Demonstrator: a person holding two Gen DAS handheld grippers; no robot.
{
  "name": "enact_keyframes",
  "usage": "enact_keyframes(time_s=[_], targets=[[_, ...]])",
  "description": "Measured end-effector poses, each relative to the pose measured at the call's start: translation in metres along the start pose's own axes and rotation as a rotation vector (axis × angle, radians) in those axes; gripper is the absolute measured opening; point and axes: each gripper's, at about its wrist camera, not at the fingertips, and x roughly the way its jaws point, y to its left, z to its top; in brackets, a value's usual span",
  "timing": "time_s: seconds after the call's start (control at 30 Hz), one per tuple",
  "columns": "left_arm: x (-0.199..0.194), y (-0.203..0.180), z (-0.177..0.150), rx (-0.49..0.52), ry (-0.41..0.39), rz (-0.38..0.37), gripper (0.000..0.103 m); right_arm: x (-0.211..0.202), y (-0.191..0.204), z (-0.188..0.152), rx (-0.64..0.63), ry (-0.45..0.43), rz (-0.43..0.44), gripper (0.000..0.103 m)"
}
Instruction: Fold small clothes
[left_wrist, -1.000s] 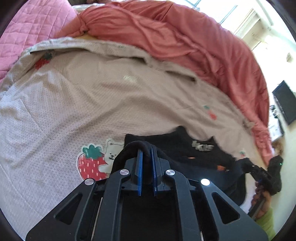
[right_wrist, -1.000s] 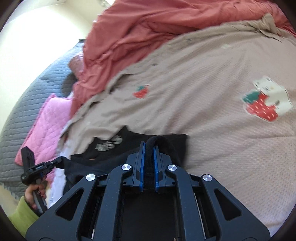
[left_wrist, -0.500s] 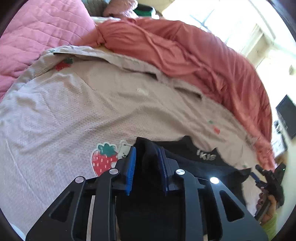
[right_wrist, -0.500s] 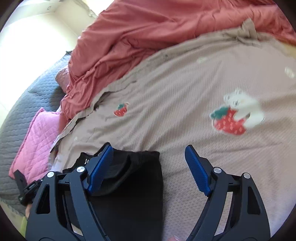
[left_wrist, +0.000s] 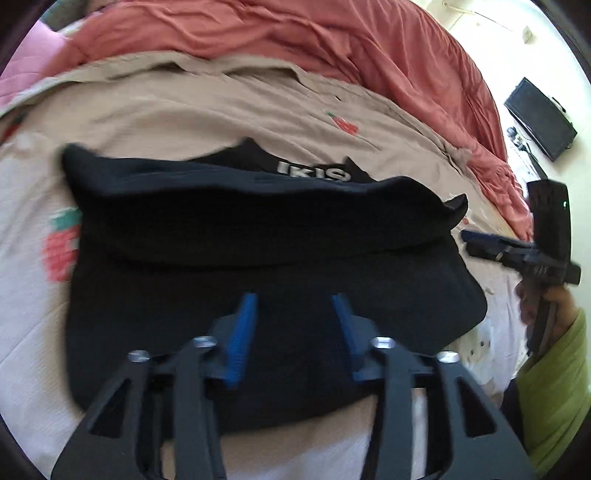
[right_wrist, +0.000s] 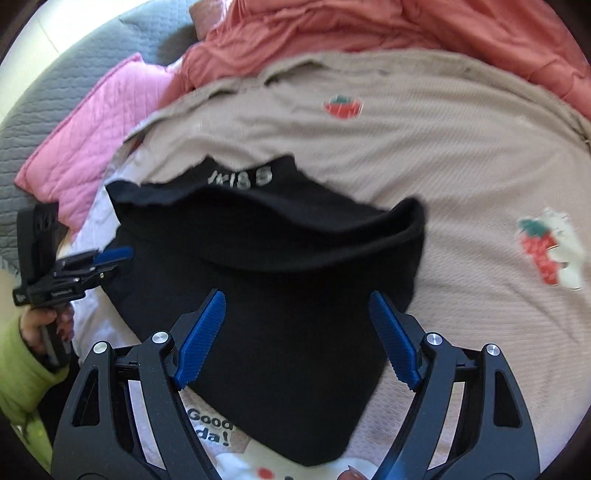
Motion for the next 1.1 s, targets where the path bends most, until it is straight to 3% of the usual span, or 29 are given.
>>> enact_keyframes(time_s=[0.07,0.2,0.4,0.47,0.6,0.8,1.1], targets=[[0.017,-0.008,0.015,0.023,0.004,0.000,0.051,0.012,0.001,-0.001,0.030,-0.003,-0.004,0.073],[0.034,-0.013,0.048,0.045,-0.027,0.039,0.051,0.017,0.008,0.003,0.030,-0.124,-0.082,0.077],[0.012,-0.002,0.084,-0.019,-0.139,0.121,0.056,0.001,0.001,0.008,0.076,-0.236,-0.136,0.081],[-0.005,0.005,0.079,-0.030,-0.179,0.154,0.066,-0.004,-0.005,0.010,0.089,-0.247,-0.145,0.081],[-0.037,0.037,0.049,-0.101,-0.228,0.236,0.066,-0.011,-0.023,0.012,0.176,-0.256,-0.149,0.084],[-0.065,0.087,-0.003,-0.231,-0.215,0.267,0.066,-0.009,-0.042,0.003,0.252,-0.213,-0.197,0.086],[-0.059,0.100,-0.026,-0.284,-0.170,0.191,0.064,-0.018,-0.023,-0.039,0.248,-0.163,-0.204,0.086]])
